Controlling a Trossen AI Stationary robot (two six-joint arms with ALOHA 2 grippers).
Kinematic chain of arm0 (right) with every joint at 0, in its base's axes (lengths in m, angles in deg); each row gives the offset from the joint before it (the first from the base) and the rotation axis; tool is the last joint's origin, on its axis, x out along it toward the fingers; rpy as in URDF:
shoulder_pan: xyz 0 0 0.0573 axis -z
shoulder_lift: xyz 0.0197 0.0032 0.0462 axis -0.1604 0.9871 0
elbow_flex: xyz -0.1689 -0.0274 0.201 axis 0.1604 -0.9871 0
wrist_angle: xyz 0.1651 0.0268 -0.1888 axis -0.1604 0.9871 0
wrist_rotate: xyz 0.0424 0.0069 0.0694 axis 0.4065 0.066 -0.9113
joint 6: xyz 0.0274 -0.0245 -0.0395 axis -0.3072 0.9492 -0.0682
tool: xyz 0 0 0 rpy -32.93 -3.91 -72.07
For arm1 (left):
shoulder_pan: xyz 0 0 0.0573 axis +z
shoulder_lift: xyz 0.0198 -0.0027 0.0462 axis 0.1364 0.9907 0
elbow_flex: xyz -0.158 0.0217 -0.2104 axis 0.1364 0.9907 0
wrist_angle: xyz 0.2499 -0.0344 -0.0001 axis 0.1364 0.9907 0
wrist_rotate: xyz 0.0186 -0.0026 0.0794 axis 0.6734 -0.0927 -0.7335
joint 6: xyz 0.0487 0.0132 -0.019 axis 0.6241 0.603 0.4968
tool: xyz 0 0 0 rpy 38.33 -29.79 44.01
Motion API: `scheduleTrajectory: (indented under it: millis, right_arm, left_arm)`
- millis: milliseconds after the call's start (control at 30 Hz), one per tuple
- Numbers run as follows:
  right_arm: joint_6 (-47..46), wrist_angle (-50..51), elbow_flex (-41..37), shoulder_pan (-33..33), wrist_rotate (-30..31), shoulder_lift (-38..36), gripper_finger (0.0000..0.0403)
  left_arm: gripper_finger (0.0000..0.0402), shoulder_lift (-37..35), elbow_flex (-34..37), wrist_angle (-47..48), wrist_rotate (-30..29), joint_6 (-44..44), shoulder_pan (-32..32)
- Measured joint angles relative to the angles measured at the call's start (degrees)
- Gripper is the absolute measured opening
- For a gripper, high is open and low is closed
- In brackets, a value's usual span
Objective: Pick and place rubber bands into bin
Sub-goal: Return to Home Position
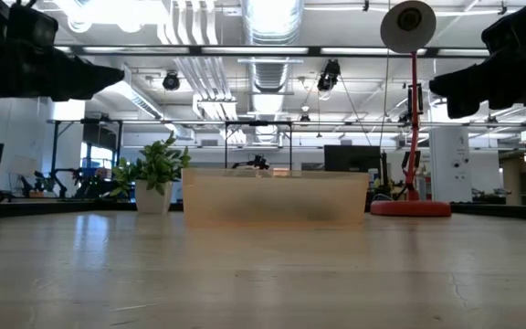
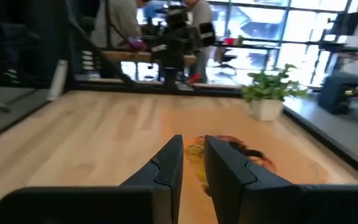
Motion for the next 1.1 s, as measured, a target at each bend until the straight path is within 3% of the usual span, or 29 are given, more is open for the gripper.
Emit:
scheduleTrajectory:
  millis: [133, 367, 633, 800, 933, 1100]
  right_arm:
    - [2.3, 0.5, 0.0, 0.0, 3.1, 0.1, 0.0054]
    - [2.8, 5.2, 0.0, 0.0, 3.2, 0.1, 0.0054]
    - [6.9, 1.8, 0.0, 0.0, 3.1, -0.4, 0.0054]
    - [6.4, 3.6, 0.0, 0.0, 3.1, -1.1, 0.0054]
    - [5.6, 3.6, 0.0, 0.0, 3.0, -1.2, 0.0053]
    - [5.3, 2.0, 0.0, 0.0, 3.1, -1.2, 0.0052]
  left_arm:
    - [0.0093, 0.4, 0.0, 1.3, 0.0, 0.0, 0.0]
    - [0.0093, 0.7, 0.0, 2.1, 0.0, 0.0, 0.0]
    - [0.0093, -0.1, -1.2, -0.6, 0.1, 2.1, 0.0]
    - [0.0093, -0.1, -1.4, 5.0, 4.1, -1.9, 0.0]
    - [0.0093, -0.1, 0.0, 2.4, 8.7, -3.4, -0.1]
    - [0.0093, 0.1, 0.0, 1.6, 9.8, -4.3, -0.1]
